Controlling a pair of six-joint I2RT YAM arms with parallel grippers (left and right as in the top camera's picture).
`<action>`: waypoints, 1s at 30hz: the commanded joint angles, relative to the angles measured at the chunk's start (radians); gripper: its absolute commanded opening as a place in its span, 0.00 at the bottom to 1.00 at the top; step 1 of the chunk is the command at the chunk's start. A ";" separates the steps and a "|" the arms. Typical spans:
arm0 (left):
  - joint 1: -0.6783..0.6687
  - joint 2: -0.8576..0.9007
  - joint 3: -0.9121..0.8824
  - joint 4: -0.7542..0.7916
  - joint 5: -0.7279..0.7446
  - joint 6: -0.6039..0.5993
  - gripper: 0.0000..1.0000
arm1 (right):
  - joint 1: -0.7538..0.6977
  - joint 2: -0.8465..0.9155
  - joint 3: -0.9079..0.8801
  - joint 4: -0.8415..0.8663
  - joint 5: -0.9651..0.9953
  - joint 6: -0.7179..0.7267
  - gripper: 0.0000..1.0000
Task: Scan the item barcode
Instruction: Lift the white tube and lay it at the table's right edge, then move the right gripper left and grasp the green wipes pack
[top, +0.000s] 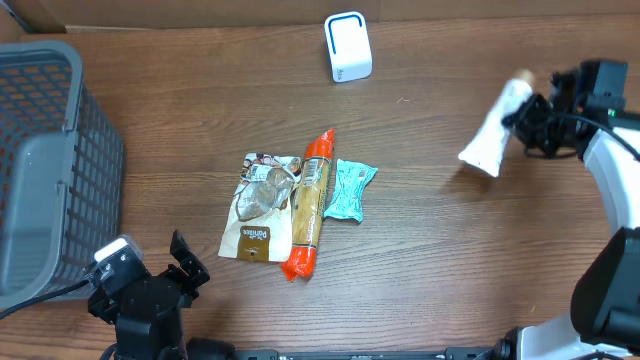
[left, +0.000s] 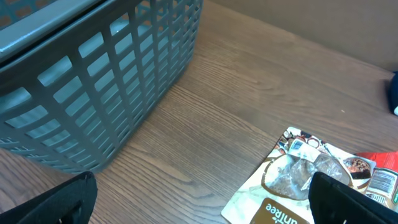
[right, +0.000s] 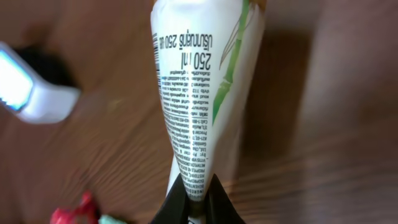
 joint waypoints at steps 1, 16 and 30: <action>-0.004 -0.003 -0.002 0.000 -0.017 -0.014 1.00 | -0.040 -0.011 -0.091 0.076 0.112 0.226 0.04; -0.004 -0.003 -0.002 0.000 -0.017 -0.014 1.00 | -0.079 -0.011 -0.077 -0.062 -0.071 0.031 0.64; -0.004 -0.003 -0.002 0.000 -0.017 -0.014 1.00 | 0.449 0.038 0.019 -0.132 -0.132 0.008 0.65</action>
